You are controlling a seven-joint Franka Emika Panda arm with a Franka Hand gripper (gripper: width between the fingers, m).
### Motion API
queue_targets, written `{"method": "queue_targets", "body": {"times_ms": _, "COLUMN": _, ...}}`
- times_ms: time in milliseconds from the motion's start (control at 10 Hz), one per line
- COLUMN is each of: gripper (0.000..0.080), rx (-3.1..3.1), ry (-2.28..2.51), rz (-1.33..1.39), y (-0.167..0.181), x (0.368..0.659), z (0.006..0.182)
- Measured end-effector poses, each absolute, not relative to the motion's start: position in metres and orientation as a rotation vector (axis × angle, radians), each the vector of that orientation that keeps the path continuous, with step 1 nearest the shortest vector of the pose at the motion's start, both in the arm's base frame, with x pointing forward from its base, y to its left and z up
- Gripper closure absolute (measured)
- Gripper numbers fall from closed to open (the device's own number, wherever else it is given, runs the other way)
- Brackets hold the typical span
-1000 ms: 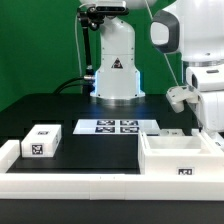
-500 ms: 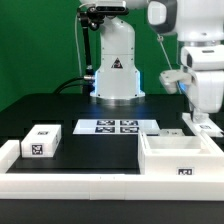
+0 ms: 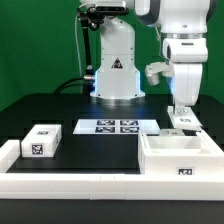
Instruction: Assemble cabinet
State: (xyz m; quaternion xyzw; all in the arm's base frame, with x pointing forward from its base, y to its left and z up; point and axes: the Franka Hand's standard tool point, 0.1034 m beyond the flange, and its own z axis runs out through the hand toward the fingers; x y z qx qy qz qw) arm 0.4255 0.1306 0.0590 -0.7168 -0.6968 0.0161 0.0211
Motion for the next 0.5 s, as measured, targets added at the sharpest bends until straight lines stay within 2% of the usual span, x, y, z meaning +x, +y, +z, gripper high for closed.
{"method": "queue_targets", "body": {"times_ms": 200, "gripper": 0.0737, "rx": -2.22, "ry": -2.162, "rz": 0.049, "y": 0.129, "x": 0.427, "z": 0.059}}
{"method": "queue_targets", "body": {"times_ms": 500, "gripper": 0.0737, "rx": -2.226, "ry": -2.176, "rz": 0.021, "y": 0.113, "x": 0.445, "z": 0.065}}
